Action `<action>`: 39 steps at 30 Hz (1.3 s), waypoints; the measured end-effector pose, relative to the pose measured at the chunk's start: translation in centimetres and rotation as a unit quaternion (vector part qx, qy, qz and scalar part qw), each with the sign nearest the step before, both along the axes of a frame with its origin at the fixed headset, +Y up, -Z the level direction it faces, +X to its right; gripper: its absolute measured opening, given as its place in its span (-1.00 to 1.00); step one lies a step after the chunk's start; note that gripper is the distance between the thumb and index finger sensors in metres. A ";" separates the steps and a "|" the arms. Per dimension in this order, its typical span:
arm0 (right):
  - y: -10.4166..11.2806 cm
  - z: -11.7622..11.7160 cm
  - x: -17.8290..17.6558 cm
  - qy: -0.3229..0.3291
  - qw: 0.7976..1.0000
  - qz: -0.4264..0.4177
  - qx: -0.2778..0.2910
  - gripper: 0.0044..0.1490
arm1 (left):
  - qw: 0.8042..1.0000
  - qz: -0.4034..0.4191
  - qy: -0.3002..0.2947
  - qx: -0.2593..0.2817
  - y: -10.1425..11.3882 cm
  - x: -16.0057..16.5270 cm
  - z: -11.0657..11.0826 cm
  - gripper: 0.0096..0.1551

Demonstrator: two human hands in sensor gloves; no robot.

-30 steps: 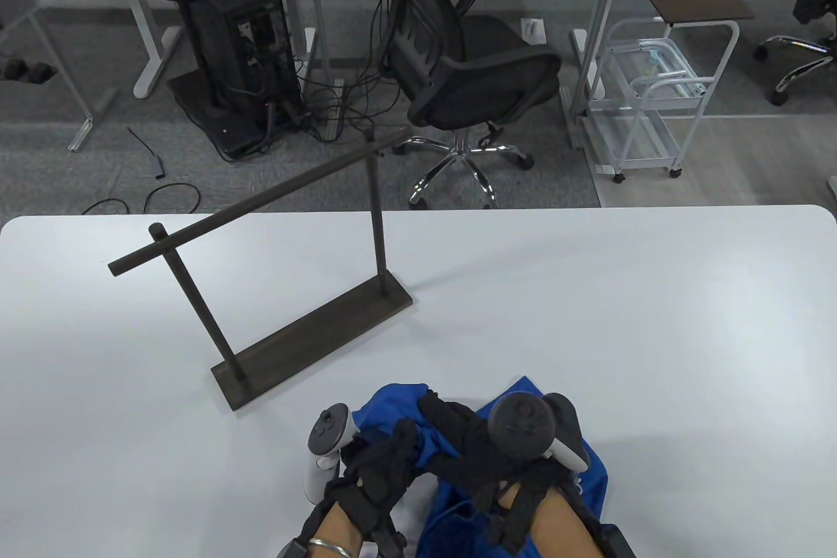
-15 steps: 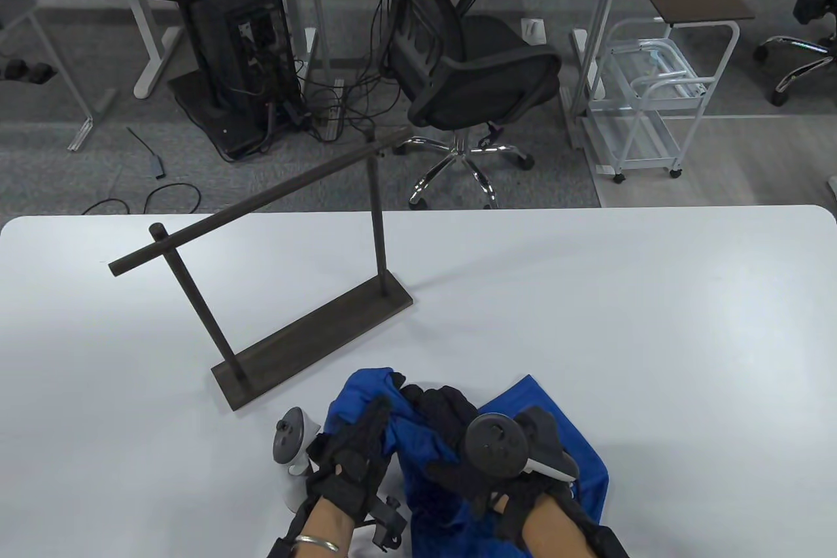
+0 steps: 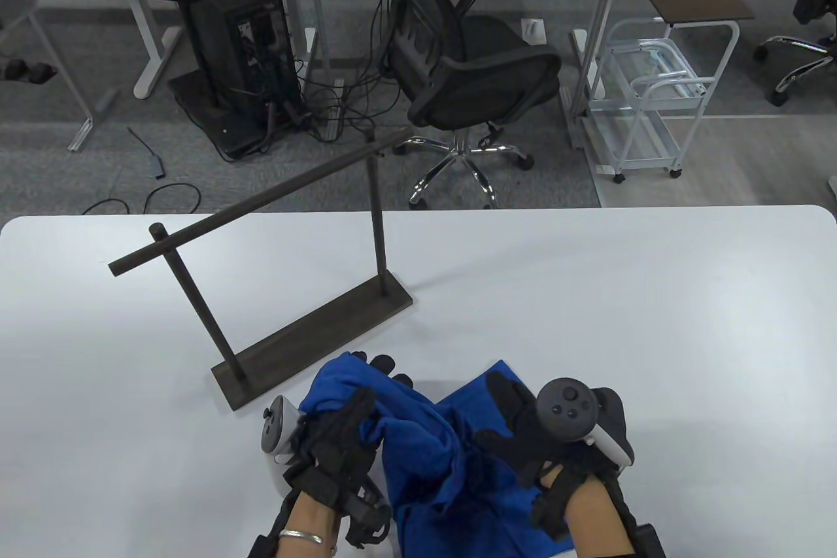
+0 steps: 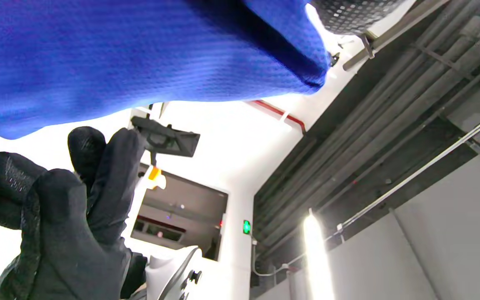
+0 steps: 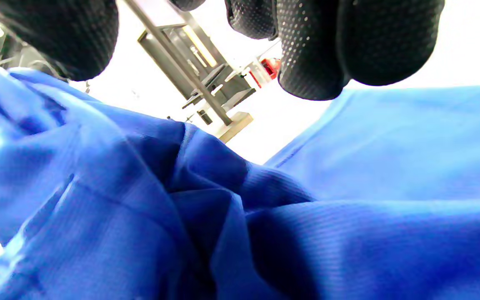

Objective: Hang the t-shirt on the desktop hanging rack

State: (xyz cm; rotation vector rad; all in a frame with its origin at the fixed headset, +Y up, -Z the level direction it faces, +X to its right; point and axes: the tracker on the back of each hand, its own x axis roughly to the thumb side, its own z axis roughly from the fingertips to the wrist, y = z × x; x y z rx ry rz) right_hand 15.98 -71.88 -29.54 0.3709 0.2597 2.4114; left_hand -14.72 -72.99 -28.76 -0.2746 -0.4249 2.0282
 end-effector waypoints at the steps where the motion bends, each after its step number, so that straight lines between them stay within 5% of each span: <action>1: -0.1 -0.1 0.3 -0.003 1.000 -0.004 -0.003 0.05 | 1.000 -0.008 0.003 0.002 0.5 0.0 -0.2 0.03; 11: -1.0 -0.6 1.5 -0.020 0.999 -0.024 -0.025 0.04 | 0.971 -0.215 0.060 0.089 11.7 0.5 -2.8 -0.11; 25: -1.6 -1.0 2.9 -0.042 0.997 -0.046 -0.040 -0.01 | 0.862 -0.431 0.163 0.213 25.6 0.1 -2.6 -0.16; 30: -1.8 -1.1 3.2 -0.047 0.997 -0.046 -0.047 -0.01 | 0.786 -0.507 0.248 0.252 30.3 -0.8 -2.0 -0.14; 39: -2.0 -1.4 3.5 -0.050 0.996 -0.053 -0.056 -0.02 | 0.748 -0.539 0.296 0.248 36.5 -2.8 -2.5 -0.11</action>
